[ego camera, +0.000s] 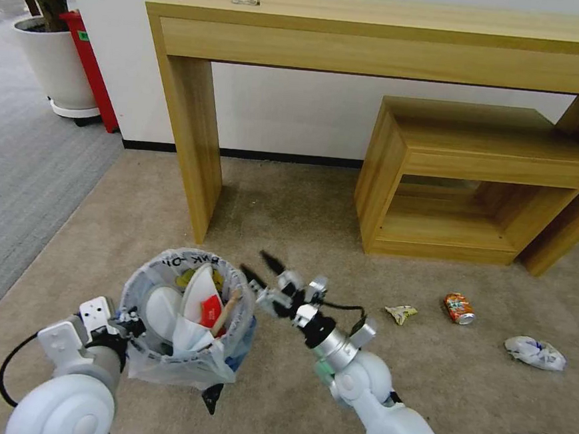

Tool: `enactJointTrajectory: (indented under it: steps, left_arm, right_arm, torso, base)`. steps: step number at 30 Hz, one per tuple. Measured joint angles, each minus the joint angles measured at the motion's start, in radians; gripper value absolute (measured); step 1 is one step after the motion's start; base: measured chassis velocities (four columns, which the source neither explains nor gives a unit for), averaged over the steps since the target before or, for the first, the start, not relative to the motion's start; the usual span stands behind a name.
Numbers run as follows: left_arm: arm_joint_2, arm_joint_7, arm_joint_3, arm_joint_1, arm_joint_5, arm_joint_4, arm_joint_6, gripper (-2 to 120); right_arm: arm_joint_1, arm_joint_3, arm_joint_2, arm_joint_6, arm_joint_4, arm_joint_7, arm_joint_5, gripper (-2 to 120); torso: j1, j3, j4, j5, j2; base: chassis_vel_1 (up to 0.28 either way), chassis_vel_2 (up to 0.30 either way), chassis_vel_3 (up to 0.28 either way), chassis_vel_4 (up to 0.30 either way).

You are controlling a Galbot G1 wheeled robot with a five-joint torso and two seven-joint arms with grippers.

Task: Pick up the trash bin and place the garbage on the floor into it.

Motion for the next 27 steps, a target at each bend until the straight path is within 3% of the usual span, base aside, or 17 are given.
enactJointTrajectory:
  steps: [1, 3, 5, 10, 16, 27]
  left_arm:
    - [0.002, -0.004, -0.009, -0.004, -0.005, 0.003, -0.006, 1]
    - [0.003, -0.005, -0.014, -0.007, -0.008, 0.004, -0.010, 1]
    - [0.009, -0.005, -0.034, -0.015, -0.018, 0.010, -0.016, 1]
    - [0.024, -0.002, -0.058, -0.023, -0.021, 0.019, -0.016, 1]
    - [0.051, 0.010, -0.140, -0.028, -0.035, 0.041, -0.016, 1]
    - [0.081, 0.024, -0.256, -0.018, -0.093, 0.061, -0.013, 1]
  right_arm:
    - [-0.013, 0.029, -0.003, 0.009, 0.013, 0.036, -0.031, 97]
    - [-0.019, 0.043, -0.004, 0.014, 0.017, 0.052, -0.051, 97]
    - [-0.051, 0.116, -0.010, 0.048, 0.031, 0.151, -0.159, 100]
    - [-0.085, 0.204, -0.021, 0.076, 0.030, 0.272, -0.248, 100]
    - [-0.154, 0.345, -0.023, 0.141, 0.027, 0.269, -0.307, 100]
    - [-0.226, 0.442, -0.002, 0.209, 0.037, 0.262, -0.308, 100]
  torso:
    - [0.000, 0.000, -0.0001, 0.0000, 0.000]
    - [0.000, 0.000, -0.0001, 0.0002, 0.000]
    - [0.000, 0.000, -0.0001, 0.0001, 0.000]
    - [0.000, 0.000, -0.0001, 0.0002, 0.000]
    - [0.000, 0.000, -0.0002, 0.0001, 0.000]
    - [0.000, 0.000, 0.0000, 0.0001, 0.000]
  base:
    - [0.000, 0.000, 0.000, 0.000]
    - [0.000, 0.000, 0.000, 0.000]
    - [0.000, 0.000, 0.000, 0.000]
    - [0.000, 0.000, 0.000, 0.000]
    - [0.000, 0.000, 0.000, 0.000]
    - [0.000, 0.000, 0.000, 0.000]
